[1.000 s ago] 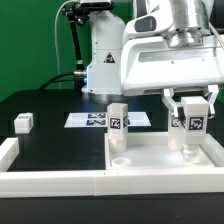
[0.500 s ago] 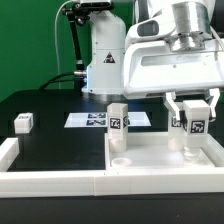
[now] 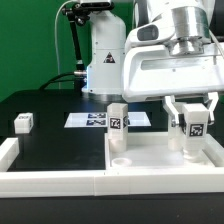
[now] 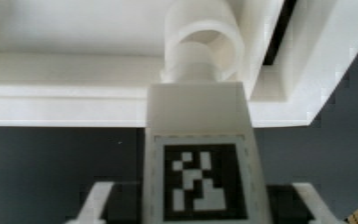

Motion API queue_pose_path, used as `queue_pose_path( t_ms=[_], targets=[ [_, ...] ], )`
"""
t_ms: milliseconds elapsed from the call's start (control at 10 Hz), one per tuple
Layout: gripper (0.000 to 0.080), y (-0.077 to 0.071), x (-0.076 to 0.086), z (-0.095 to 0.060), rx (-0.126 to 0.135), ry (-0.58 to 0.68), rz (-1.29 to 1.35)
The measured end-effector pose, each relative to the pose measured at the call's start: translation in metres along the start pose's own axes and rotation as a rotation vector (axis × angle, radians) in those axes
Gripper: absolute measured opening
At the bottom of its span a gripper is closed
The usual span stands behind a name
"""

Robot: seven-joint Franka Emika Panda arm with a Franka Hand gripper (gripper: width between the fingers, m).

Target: Assemble square table

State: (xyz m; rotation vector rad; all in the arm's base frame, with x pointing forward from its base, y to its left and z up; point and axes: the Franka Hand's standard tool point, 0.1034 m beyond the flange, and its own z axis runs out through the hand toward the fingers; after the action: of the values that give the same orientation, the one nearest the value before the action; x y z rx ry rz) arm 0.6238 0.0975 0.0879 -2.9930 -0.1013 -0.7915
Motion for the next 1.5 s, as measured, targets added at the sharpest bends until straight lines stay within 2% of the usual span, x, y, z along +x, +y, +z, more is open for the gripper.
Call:
queue_pose_path(
  t_ms=[500,1000,1500],
  targets=[
    [0.029,-0.0004,-0.0043,0.0034,-0.001,-0.004,-0.009],
    [0.029,-0.0077,-0.0086,0.0091,0.001,0.01,-0.021],
    [0.029,-0.0027,-0.0072,0.0098,-0.006,0.036,-0.047]
  ],
)
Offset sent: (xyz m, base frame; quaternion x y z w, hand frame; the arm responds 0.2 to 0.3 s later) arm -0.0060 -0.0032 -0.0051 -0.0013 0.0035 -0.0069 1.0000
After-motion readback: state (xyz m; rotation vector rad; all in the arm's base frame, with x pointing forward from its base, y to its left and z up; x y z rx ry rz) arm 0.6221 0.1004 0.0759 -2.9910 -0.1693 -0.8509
